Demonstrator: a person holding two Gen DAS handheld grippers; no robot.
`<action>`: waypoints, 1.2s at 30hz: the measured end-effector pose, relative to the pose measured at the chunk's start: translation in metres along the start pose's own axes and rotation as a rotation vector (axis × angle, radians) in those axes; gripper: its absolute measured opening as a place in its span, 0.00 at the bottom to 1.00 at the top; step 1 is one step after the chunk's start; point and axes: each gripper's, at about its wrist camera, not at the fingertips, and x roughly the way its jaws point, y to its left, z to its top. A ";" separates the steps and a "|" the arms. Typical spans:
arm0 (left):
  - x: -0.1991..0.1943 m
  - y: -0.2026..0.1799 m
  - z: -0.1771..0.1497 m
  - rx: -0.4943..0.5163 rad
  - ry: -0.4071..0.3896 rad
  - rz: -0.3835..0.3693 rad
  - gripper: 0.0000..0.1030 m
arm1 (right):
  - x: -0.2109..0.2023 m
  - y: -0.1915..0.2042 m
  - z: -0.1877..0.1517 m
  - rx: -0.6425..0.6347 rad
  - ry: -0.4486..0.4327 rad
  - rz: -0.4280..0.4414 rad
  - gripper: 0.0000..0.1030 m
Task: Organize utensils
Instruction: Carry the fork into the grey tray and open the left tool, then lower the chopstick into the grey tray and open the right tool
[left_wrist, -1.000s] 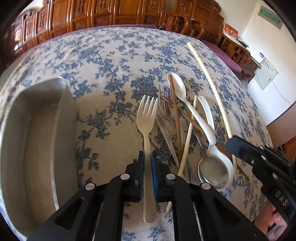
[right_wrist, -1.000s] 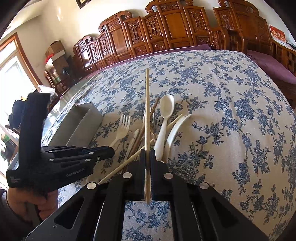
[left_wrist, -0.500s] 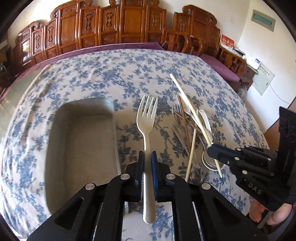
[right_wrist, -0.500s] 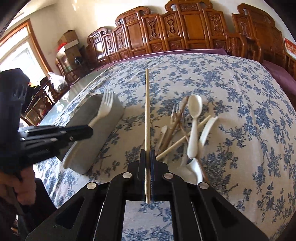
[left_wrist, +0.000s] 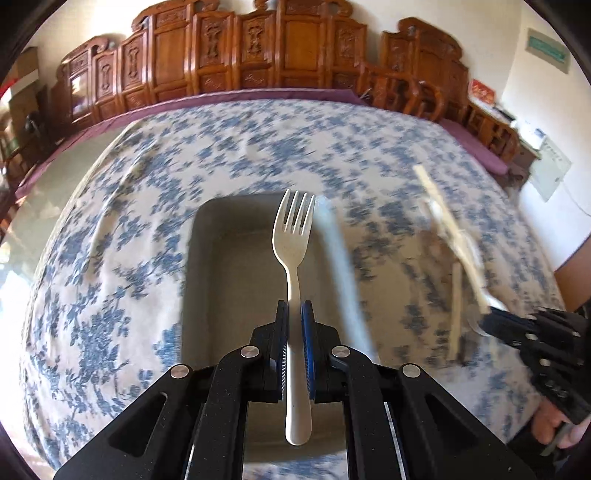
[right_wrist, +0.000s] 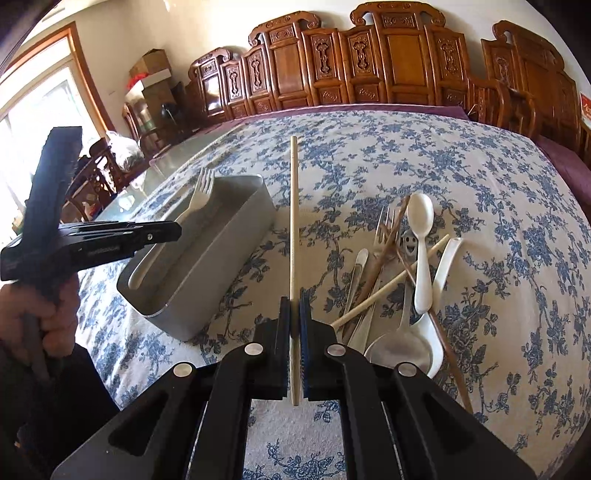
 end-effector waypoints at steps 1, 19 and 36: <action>0.003 0.004 -0.001 -0.008 0.007 0.004 0.06 | 0.001 0.000 -0.001 -0.001 0.006 -0.002 0.06; -0.004 0.042 -0.009 -0.084 -0.024 0.008 0.26 | 0.002 0.034 0.002 -0.004 0.025 0.046 0.06; -0.045 0.094 -0.002 -0.106 -0.124 0.092 0.30 | 0.061 0.109 0.056 0.034 0.065 0.108 0.06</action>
